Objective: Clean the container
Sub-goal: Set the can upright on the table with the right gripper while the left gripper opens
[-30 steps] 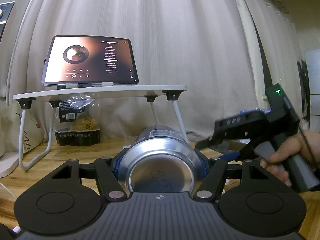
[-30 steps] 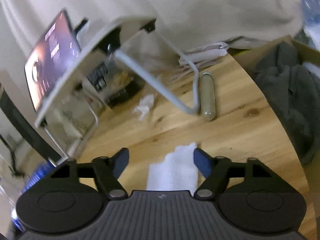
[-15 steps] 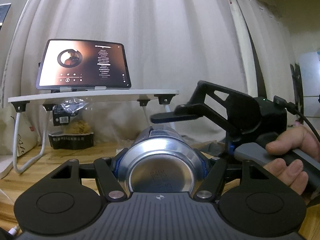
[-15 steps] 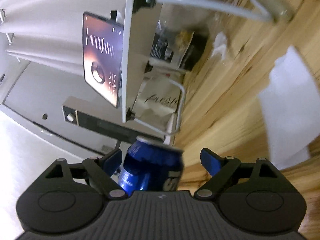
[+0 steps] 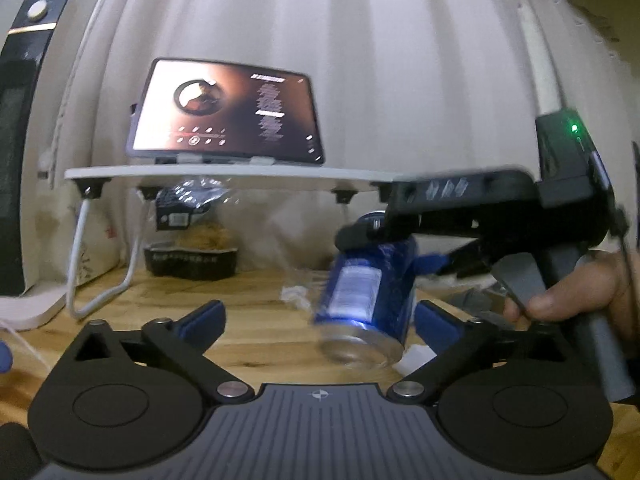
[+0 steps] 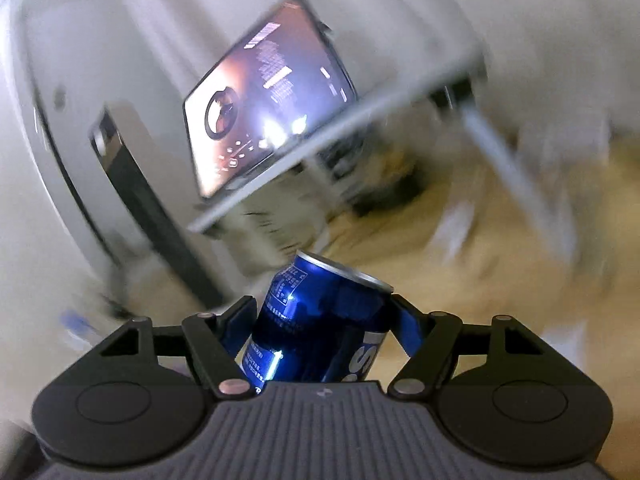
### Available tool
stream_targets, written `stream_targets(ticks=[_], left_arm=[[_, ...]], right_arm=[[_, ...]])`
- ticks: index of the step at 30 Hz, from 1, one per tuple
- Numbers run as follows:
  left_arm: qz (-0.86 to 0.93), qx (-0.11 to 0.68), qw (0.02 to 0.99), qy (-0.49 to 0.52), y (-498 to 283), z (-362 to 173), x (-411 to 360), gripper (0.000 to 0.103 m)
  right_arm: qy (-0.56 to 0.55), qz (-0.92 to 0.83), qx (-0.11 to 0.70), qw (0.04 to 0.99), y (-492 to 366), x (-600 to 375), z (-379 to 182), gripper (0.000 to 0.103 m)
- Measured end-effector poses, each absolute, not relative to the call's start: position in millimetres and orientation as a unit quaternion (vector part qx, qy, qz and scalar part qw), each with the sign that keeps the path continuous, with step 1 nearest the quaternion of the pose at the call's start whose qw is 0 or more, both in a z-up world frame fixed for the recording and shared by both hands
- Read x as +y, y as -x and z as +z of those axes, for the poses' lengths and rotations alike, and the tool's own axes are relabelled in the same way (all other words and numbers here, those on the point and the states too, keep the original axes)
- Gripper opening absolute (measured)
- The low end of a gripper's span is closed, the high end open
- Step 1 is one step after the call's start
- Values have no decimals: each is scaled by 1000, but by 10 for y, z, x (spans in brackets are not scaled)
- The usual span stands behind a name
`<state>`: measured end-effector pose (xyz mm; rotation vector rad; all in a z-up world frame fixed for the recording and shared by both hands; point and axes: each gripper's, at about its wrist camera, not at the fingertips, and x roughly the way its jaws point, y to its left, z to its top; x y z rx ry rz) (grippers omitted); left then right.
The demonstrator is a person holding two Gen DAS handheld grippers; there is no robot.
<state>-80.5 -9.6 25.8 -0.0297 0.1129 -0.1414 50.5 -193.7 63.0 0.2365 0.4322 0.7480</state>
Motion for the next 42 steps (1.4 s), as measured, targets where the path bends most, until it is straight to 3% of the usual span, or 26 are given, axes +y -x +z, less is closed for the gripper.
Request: stream_targets(ticks=[3, 9, 19, 42], left_arm=[[-70, 60, 996, 16, 791, 254, -84, 103], [-66, 82, 994, 19, 738, 249, -69, 103], [-59, 151, 986, 43, 551, 206, -1, 103], [-50, 169, 983, 52, 481, 189, 10, 103]], right_arm=[[18, 321, 160, 933, -428, -1697, 598, 73], [114, 327, 89, 934, -329, -1437, 375, 73], [157, 318, 88, 931, -450, -1215, 257, 73], [143, 341, 88, 925, -273, -1128, 337, 79]])
